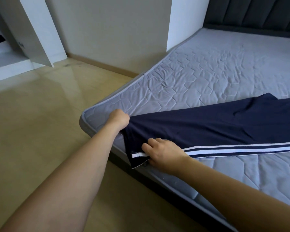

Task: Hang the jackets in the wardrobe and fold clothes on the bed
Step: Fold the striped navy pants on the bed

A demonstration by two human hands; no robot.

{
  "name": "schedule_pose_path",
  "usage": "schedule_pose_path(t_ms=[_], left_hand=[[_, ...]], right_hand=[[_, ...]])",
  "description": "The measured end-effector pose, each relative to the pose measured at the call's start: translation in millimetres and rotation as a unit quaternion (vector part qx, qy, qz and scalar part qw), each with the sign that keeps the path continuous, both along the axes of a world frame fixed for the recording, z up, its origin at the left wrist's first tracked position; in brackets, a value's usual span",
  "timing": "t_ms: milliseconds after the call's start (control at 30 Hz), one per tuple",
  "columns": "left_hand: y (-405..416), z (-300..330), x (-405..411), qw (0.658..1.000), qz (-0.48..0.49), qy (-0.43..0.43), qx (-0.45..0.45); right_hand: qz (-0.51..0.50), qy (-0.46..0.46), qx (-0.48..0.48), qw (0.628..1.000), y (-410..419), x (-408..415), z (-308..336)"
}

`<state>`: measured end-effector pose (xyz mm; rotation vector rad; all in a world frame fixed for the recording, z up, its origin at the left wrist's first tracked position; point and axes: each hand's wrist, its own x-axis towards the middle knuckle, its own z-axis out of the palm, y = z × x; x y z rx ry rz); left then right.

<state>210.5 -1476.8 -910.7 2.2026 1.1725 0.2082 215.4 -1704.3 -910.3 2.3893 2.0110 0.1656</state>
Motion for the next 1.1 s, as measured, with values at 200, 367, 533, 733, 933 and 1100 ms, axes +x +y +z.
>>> schedule_pose_path(t_ms=[200, 367, 533, 733, 933, 1100], left_hand=[[-5, 21, -5, 0.978, -0.005, 0.032, -0.208], [-21, 61, 28, 0.922, 0.003, -0.136, -0.363], [-81, 97, 110, 0.913, -0.05, -0.24, -0.325], [-197, 124, 217, 0.932, -0.131, -0.222, -0.256], [-337, 146, 312, 0.937, -0.255, -0.141, -0.19], [-430, 146, 389, 0.926, -0.356, -0.096, 0.077]], right_hand=[[-0.133, 0.199, 0.044, 0.97, 8, 18, 21], [-0.321, 0.525, 0.238, 0.752, -7, 61, 53], [-0.403, 0.582, 0.335, 0.621, -42, 110, 69], [-0.429, 0.596, 0.437, 0.52, -144, 174, 76], [-0.468, 0.575, 0.526, 0.418, -266, 241, 71], [-0.484, 0.548, 0.569, 0.375, -355, 301, 80]])
